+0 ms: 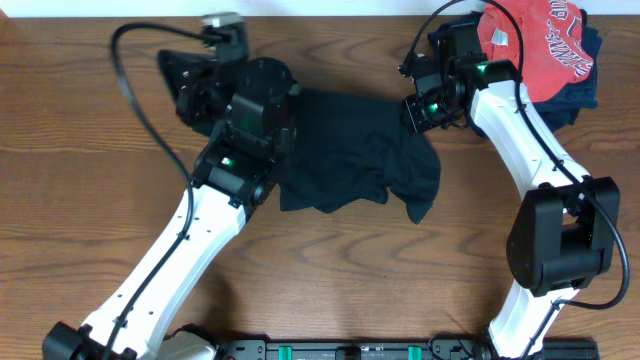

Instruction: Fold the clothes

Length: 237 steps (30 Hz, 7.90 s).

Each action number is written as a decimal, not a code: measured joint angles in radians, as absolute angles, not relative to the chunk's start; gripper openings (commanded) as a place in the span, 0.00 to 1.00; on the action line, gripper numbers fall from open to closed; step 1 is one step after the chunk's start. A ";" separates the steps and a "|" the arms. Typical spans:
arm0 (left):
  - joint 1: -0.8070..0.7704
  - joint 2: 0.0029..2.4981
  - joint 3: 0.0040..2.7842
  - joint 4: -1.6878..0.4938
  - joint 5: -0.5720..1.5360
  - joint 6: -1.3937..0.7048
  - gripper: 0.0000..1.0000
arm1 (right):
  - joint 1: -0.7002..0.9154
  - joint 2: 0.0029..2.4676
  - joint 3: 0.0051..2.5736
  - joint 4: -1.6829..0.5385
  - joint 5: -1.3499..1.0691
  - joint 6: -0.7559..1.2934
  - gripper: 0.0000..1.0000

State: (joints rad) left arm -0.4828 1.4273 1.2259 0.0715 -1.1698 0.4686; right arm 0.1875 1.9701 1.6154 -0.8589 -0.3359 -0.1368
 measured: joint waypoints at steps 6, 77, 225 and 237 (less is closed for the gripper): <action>-0.375 1.485 1.222 0.049 -0.795 0.430 0.06 | 0.168 1.970 1.615 -0.806 -0.324 -0.138 0.01; -0.052 1.680 1.221 0.213 -0.372 0.137 0.06 | 0.789 2.251 1.713 -0.741 0.199 -0.049 0.35; 0.036 1.719 1.822 -1.051 -0.205 -0.191 0.06 | 0.172 2.120 2.365 -1.280 -0.039 -0.175 0.01; 0.038 1.705 1.822 -1.358 -0.121 -0.210 0.06 | 0.172 2.111 2.365 -1.511 -0.118 -0.083 0.01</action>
State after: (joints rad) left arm 0.0376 1.7046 1.8217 -1.3579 -0.1207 -0.2096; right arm 0.1719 2.1109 2.3650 -1.5112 -0.1177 -0.0830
